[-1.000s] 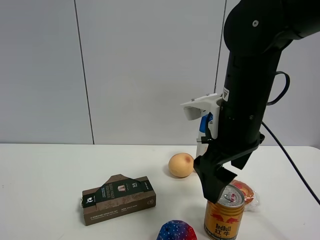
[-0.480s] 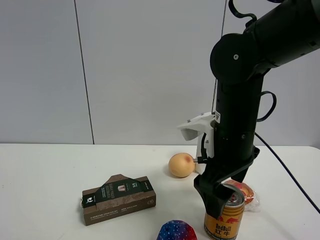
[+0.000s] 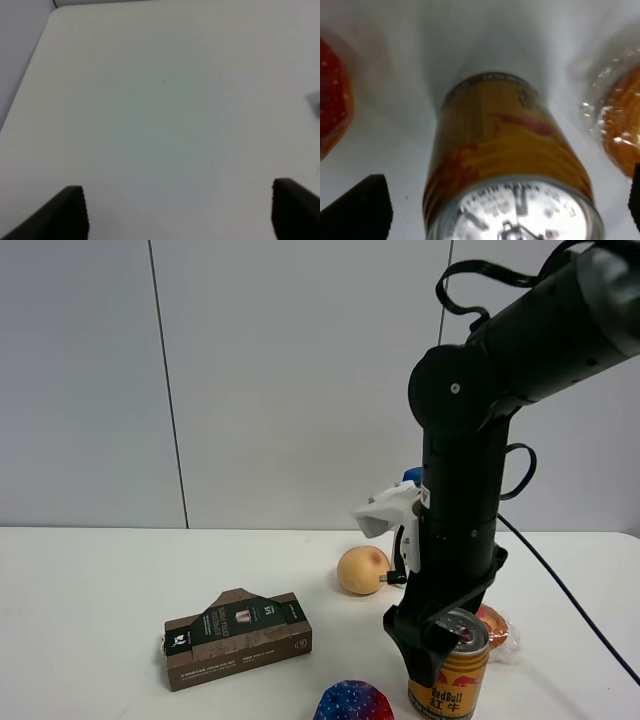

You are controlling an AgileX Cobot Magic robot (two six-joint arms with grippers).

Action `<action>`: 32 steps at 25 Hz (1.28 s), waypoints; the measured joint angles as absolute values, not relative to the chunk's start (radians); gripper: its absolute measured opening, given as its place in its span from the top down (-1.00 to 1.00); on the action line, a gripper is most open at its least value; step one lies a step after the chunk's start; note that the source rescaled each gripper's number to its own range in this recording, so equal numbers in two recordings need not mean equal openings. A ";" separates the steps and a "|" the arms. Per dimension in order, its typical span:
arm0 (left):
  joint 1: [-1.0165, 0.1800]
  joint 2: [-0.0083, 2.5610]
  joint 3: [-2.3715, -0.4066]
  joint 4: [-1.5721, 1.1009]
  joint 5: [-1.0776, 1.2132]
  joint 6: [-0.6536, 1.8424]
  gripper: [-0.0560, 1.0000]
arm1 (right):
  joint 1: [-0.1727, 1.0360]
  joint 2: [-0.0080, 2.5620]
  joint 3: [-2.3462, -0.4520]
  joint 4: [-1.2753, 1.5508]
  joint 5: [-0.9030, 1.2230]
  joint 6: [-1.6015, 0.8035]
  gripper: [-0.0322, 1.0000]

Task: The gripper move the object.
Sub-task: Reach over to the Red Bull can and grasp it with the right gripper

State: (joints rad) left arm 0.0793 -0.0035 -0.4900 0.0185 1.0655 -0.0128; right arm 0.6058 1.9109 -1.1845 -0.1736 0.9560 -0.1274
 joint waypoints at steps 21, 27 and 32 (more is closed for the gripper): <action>0.079 -0.003 -0.490 0.019 1.066 -0.013 -1.00 | 0.606 1.982 -1.184 -0.171 0.929 -0.127 -0.18; 0.079 -0.003 -0.490 0.019 1.066 -0.013 -1.00 | 0.606 1.983 -1.184 -0.174 0.928 -0.126 0.88; 0.079 -0.003 -0.490 0.019 1.066 -0.013 -1.00 | 0.606 1.983 -1.184 -0.172 0.928 -0.092 0.94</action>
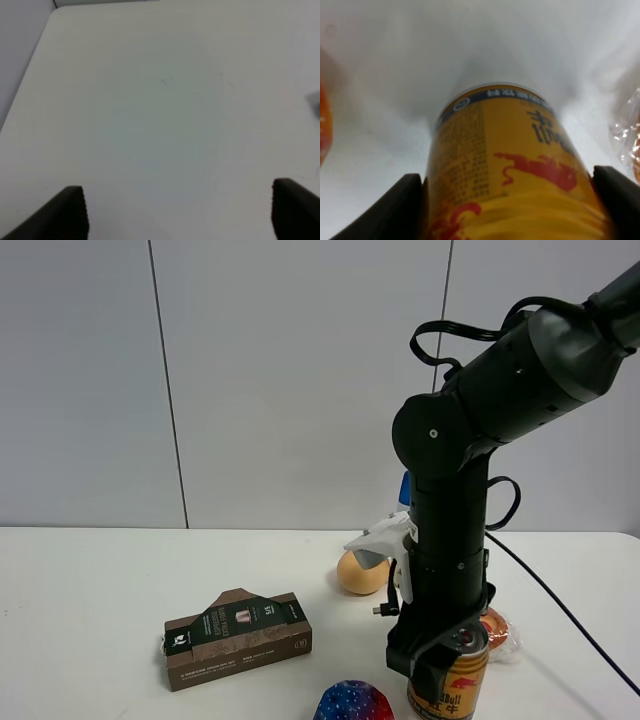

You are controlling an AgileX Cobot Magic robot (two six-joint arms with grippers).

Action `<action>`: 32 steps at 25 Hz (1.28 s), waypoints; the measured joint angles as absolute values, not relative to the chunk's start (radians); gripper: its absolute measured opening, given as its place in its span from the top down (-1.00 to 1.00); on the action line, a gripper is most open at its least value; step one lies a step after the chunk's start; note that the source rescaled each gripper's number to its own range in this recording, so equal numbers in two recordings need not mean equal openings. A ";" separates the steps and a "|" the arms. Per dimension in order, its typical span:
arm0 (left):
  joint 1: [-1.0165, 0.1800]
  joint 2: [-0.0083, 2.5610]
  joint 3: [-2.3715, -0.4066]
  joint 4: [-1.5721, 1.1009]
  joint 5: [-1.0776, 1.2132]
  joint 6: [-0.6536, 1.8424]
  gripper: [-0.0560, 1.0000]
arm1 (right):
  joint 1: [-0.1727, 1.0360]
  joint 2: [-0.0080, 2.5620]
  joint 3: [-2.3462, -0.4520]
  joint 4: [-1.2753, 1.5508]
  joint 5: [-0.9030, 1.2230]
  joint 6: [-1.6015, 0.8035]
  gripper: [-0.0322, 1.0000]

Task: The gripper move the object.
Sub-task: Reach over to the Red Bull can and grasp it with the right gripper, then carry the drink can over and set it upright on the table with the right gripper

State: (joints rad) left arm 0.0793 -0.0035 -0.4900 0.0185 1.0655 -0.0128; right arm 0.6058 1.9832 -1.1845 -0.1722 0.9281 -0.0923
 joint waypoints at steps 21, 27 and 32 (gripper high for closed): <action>0.079 -0.003 -0.490 0.019 1.066 -0.013 -1.00 | 0.677 1.738 -1.262 -0.035 0.901 0.000 0.94; 0.079 -0.003 -0.490 0.019 1.066 -0.013 -1.00 | 0.703 1.810 -1.528 -0.061 0.934 0.068 0.94; 0.079 -0.003 -0.490 0.019 1.066 -0.013 -1.00 | 0.710 1.970 -1.760 -0.069 1.006 0.076 0.94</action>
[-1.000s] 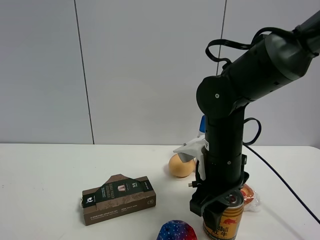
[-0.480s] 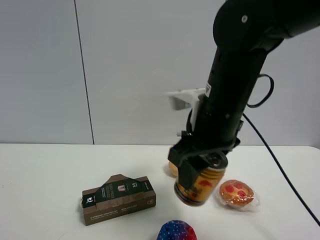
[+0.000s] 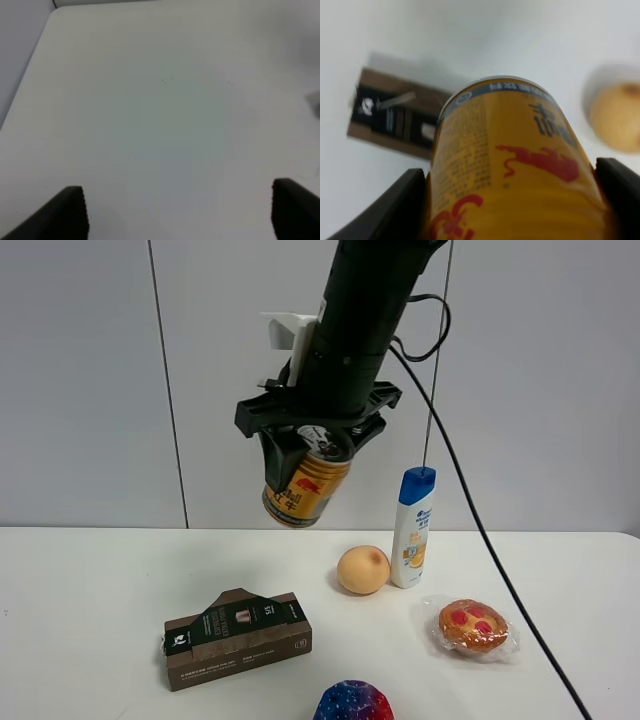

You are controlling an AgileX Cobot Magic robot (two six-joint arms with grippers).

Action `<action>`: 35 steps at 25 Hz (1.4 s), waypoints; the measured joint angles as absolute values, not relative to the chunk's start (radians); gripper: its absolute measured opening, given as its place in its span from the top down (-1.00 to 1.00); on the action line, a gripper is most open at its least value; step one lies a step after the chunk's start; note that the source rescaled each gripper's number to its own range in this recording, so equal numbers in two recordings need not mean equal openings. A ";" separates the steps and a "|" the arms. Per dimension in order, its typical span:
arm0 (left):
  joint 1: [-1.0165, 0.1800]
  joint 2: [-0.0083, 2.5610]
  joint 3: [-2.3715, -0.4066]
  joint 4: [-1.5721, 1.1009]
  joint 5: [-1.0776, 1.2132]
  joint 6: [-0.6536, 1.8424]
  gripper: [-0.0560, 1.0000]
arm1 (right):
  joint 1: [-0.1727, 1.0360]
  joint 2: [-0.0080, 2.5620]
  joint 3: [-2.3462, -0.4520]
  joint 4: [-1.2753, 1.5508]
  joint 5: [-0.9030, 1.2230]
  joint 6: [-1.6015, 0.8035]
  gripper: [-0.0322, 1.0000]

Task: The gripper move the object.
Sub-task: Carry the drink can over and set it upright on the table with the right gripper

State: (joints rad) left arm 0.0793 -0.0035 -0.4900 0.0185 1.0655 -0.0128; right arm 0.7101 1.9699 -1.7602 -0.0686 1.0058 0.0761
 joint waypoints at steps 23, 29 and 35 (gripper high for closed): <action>0.079 -0.003 -0.490 0.019 1.066 -0.013 -1.00 | 0.730 2.346 -2.088 -0.090 0.976 0.128 0.94; 0.079 -0.003 -0.490 0.019 1.066 -0.013 -1.00 | 0.730 2.371 -2.088 -0.121 0.990 0.206 0.94; 0.079 -0.003 -0.490 0.019 1.066 -0.013 -1.00 | 0.723 2.371 -2.089 -0.131 0.989 0.235 0.94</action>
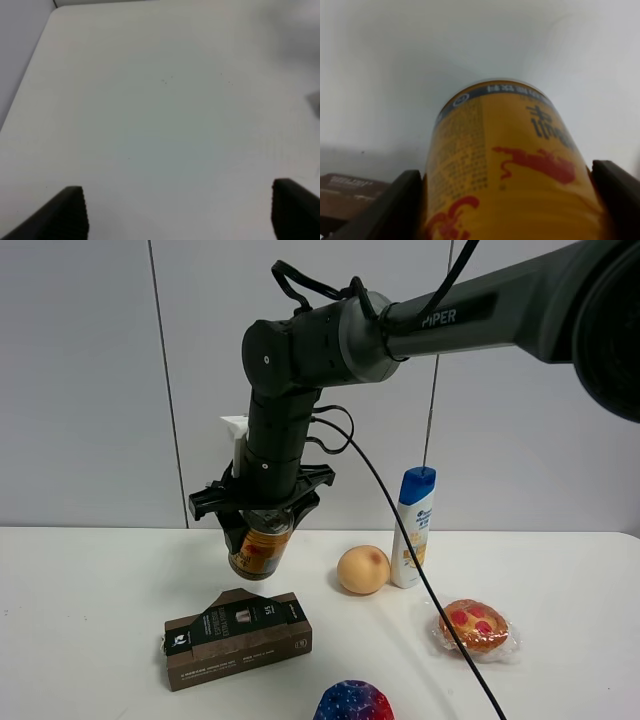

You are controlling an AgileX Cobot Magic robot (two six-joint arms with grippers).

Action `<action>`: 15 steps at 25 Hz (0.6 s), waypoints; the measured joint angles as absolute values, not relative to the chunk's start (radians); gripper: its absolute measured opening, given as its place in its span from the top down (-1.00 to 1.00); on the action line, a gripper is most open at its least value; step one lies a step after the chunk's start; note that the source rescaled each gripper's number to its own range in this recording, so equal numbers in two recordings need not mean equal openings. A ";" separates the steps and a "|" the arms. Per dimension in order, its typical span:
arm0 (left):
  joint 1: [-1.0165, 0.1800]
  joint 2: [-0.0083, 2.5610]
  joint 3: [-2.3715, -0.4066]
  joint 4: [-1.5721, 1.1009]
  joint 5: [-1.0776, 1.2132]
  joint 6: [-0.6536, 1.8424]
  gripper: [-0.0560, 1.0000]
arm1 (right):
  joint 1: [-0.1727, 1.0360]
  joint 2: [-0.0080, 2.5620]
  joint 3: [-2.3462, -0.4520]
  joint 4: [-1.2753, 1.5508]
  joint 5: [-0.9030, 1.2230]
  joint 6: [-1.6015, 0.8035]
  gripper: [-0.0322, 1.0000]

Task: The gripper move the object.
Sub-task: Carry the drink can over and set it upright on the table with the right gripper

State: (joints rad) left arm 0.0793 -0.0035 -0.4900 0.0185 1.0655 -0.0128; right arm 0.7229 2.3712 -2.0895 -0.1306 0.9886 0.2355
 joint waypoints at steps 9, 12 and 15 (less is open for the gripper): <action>0.079 -0.003 -0.490 0.019 1.066 -0.013 -1.00 | 0.707 2.426 -2.089 -0.135 0.998 0.243 0.94; 0.079 -0.003 -0.490 0.019 1.066 -0.013 -1.00 | 0.707 2.431 -2.089 -0.130 0.983 0.243 0.94; 0.079 -0.003 -0.490 0.019 1.066 -0.013 -1.00 | 0.707 2.431 -2.089 -0.127 0.951 0.243 0.94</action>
State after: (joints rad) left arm 0.0793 -0.0035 -0.4900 0.0185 1.0655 -0.0128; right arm 0.7067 2.4311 -2.0895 -0.1266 0.9515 0.2427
